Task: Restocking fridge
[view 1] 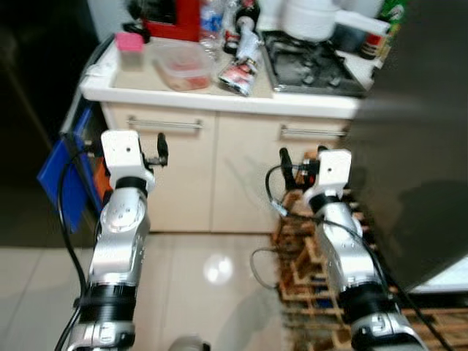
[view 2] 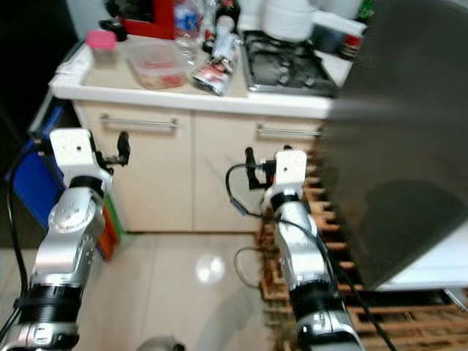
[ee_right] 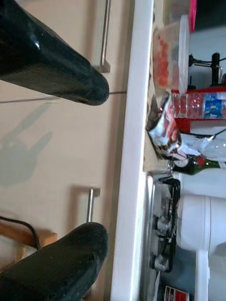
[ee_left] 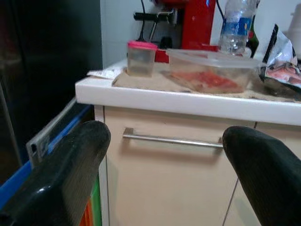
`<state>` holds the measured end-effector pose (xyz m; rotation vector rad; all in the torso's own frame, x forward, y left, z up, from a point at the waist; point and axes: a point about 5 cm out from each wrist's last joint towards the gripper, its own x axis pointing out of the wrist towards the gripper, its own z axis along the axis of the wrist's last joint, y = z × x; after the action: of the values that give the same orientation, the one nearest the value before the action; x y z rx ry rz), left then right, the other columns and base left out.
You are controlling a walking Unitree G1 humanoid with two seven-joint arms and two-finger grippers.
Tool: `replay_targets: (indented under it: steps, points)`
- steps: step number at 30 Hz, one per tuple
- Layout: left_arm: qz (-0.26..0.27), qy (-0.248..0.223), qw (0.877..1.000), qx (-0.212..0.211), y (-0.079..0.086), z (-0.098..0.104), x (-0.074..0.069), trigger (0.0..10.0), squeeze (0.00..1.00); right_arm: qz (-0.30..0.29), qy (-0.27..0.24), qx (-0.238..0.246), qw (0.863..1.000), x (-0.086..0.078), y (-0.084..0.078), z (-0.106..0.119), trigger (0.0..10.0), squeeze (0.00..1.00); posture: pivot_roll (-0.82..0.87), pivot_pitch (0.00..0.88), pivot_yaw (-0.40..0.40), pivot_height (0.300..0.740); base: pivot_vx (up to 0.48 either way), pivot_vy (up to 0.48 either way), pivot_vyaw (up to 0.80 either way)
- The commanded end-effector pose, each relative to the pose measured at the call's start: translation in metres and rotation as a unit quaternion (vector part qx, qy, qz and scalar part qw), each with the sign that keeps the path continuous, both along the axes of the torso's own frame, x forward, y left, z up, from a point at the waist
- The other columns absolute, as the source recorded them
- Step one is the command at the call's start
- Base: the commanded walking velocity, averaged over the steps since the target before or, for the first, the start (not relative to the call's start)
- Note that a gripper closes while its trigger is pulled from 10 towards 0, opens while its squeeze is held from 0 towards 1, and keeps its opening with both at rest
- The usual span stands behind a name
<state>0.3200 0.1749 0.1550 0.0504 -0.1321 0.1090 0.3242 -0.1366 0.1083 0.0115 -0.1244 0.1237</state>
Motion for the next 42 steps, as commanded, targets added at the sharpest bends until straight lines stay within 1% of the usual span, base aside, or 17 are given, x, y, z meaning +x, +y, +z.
replay_targets:
  steps: [1, 4, 6, 9, 10, 12, 14, 15, 18, 21, 22, 25, 28, 34, 35, 42]
  points:
    - [-0.006, -0.003, 1.000, 0.009, -0.004, 0.002, 0.000, 10.0, 0.00, -0.011, 0.009, 0.000, 1.000, -0.002, -0.007, -0.005, 10.0, 0.00, 0.10, 0.000, -0.061, 0.740, 0.000, 0.000, 0.00]
    - [-0.009, -0.002, 1.000, 0.015, -0.005, 0.002, 0.001, 10.0, 0.00, -0.014, 0.004, 0.000, 1.000, -0.002, -0.006, -0.004, 10.0, 0.00, 0.10, 0.000, -0.060, 0.740, 0.000, 0.000, 0.00]
    - [-0.013, -0.012, 1.000, 0.019, -0.005, 0.005, 0.002, 10.0, 0.00, -0.025, -0.020, -0.001, 0.999, -0.001, -0.007, 0.005, 10.0, 0.00, 0.10, 0.000, -0.059, 0.740, 0.000, 0.000, 0.00]
    - [-0.028, -0.028, 0.998, 0.043, -0.006, 0.010, 0.003, 10.0, 0.00, -0.047, -0.052, -0.006, 0.998, 0.004, -0.012, 0.021, 10.0, 0.00, 0.09, 0.000, -0.059, 0.740, 0.000, 0.000, 0.00]
    - [-0.028, -0.028, 0.998, 0.043, -0.006, 0.010, 0.003, 10.0, 0.00, -0.047, -0.052, -0.006, 0.998, 0.004, -0.012, 0.021, 10.0, 0.00, 0.09, 0.000, -0.059, 0.740, 0.000, 0.000, 0.00]
    - [-0.039, -0.021, 0.998, 0.046, -0.007, 0.010, 0.005, 10.0, 0.00, -0.062, -0.058, -0.005, 0.996, 0.006, -0.017, 0.027, 10.0, 0.00, 0.09, 0.000, -0.058, 0.740, 0.000, 0.000, 0.00]
    - [-0.054, -0.005, 0.997, 0.054, -0.011, 0.006, 0.007, 10.0, 0.00, -0.077, -0.056, -0.004, 0.995, 0.007, -0.021, 0.028, 10.0, 0.00, 0.09, 0.000, -0.058, 0.740, 0.000, 0.000, 0.00]
    - [-0.076, -0.002, 0.996, 0.057, -0.015, 0.006, 0.007, 10.0, 0.00, -0.080, -0.056, -0.003, 0.995, 0.007, -0.022, 0.028, 10.0, 0.00, 0.09, 0.000, -0.056, 0.740, 0.000, 0.000, 0.00]
    - [-0.084, -0.031, 0.995, 0.050, -0.018, 0.014, 0.005, 10.0, 0.00, -0.063, -0.088, -0.013, 0.994, 0.007, -0.016, 0.040, 10.0, 0.00, 0.08, 0.000, -0.056, 0.740, 0.157, 0.000, 0.00]
    - [-0.081, -0.045, 0.995, 0.033, -0.021, 0.020, 0.005, 10.0, 0.00, -0.044, -0.112, -0.022, 0.992, 0.006, -0.009, 0.050, 10.0, 0.00, 0.08, 0.000, -0.063, 0.740, 0.436, 0.100, 0.00]
    - [-0.081, -0.045, 0.995, 0.033, -0.021, 0.020, 0.005, 10.0, 0.00, -0.044, -0.112, -0.022, 0.992, 0.006, -0.009, 0.050, 10.0, 0.00, 0.08, 0.000, -0.063, 0.740, 0.375, 0.300, 0.00]
    - [-0.084, -0.048, 0.995, 0.033, -0.024, 0.021, 0.006, 10.0, 0.00, -0.043, -0.088, -0.019, 0.995, 0.006, -0.009, 0.039, 10.0, 0.00, 0.09, 0.000, -0.072, 0.740, 0.375, 0.299, 0.00]
    - [-0.074, -0.045, 0.996, 0.029, -0.021, 0.021, 0.006, 10.0, 0.00, -0.041, -0.079, -0.020, 0.996, 0.005, -0.008, 0.034, 10.0, 0.00, 0.09, 0.000, -0.071, 0.740, 0.390, 0.281, 0.00]
    - [-0.068, -0.028, 0.996, 0.048, -0.018, 0.017, 0.007, 10.0, 0.00, -0.043, -0.071, -0.017, 0.996, 0.006, -0.009, 0.031, 10.0, 0.00, 0.10, 0.000, -0.075, 0.740, 0.426, 0.128, 0.00]
    - [-0.064, -0.024, 0.996, 0.051, -0.018, 0.017, 0.009, 10.0, 0.00, -0.038, -0.071, -0.017, 0.997, 0.007, -0.006, 0.032, 10.0, 0.00, 0.11, 0.000, -0.077, 0.740, 0.446, 0.000, 0.00]
    - [-0.059, -0.031, 0.996, 0.055, -0.015, 0.024, 0.012, 10.0, 0.00, -0.035, -0.072, -0.013, 0.997, 0.010, -0.002, 0.033, 10.0, 0.00, 0.11, 0.000, -0.070, 0.740, 0.455, 0.000, 0.00]
